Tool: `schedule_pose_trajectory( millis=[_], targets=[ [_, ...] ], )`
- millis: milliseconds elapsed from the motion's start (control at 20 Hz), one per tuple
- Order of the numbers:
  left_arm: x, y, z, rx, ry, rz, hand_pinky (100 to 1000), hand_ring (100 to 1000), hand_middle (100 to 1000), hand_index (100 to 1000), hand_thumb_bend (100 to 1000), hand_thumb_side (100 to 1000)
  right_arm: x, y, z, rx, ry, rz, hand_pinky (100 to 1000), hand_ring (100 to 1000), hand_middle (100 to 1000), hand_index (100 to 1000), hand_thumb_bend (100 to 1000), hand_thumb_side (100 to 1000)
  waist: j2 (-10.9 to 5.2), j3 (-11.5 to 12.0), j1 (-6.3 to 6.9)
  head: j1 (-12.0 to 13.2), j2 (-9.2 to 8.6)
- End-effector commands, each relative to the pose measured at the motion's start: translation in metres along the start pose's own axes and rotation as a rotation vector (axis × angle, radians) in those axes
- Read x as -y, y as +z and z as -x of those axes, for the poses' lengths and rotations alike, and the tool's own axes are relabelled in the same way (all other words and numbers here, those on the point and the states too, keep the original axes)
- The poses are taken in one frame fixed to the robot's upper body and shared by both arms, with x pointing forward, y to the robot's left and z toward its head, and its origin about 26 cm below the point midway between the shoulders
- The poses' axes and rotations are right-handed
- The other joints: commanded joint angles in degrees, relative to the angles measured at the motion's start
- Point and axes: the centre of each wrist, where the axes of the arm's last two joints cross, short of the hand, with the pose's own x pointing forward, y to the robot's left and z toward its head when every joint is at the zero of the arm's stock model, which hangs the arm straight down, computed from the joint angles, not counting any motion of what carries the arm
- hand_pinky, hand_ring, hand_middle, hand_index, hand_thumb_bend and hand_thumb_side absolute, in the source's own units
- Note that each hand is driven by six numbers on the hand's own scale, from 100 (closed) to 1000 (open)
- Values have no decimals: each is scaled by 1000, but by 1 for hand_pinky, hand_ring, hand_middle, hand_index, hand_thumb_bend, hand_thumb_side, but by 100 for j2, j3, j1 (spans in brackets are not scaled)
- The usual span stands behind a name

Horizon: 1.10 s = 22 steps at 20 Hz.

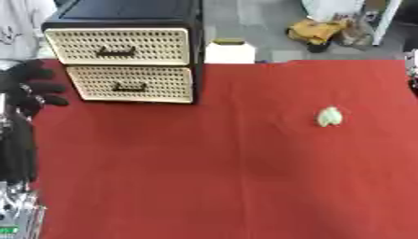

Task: Pick up objects from table and place into drawer.

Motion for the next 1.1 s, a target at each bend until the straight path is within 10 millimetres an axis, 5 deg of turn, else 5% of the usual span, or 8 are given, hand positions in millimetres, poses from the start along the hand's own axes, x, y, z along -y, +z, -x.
schedule_pose_trajectory(
  millis=[50, 800, 1100],
  targets=[
    [-1, -3, -6, 27, 0, 2, 516, 588, 619, 759, 100, 1000, 3, -4, -7, 30, -8, 9, 697, 819, 543, 813, 260, 672, -74, 1, -7, 11, -73],
    [-6, -10, -9, 65, -29, 7, 517, 590, 624, 764, 100, 1000, 8, -11, -11, 68, 12, 24, 695, 815, 551, 814, 266, 674, -84, -38, 20, 5, -80],
    [-18, -23, -16, 140, -127, 41, 515, 589, 626, 768, 100, 1000, 15, -22, -17, 130, 55, 31, 693, 810, 556, 812, 285, 681, -3, -76, 50, 27, 98]
  ],
)
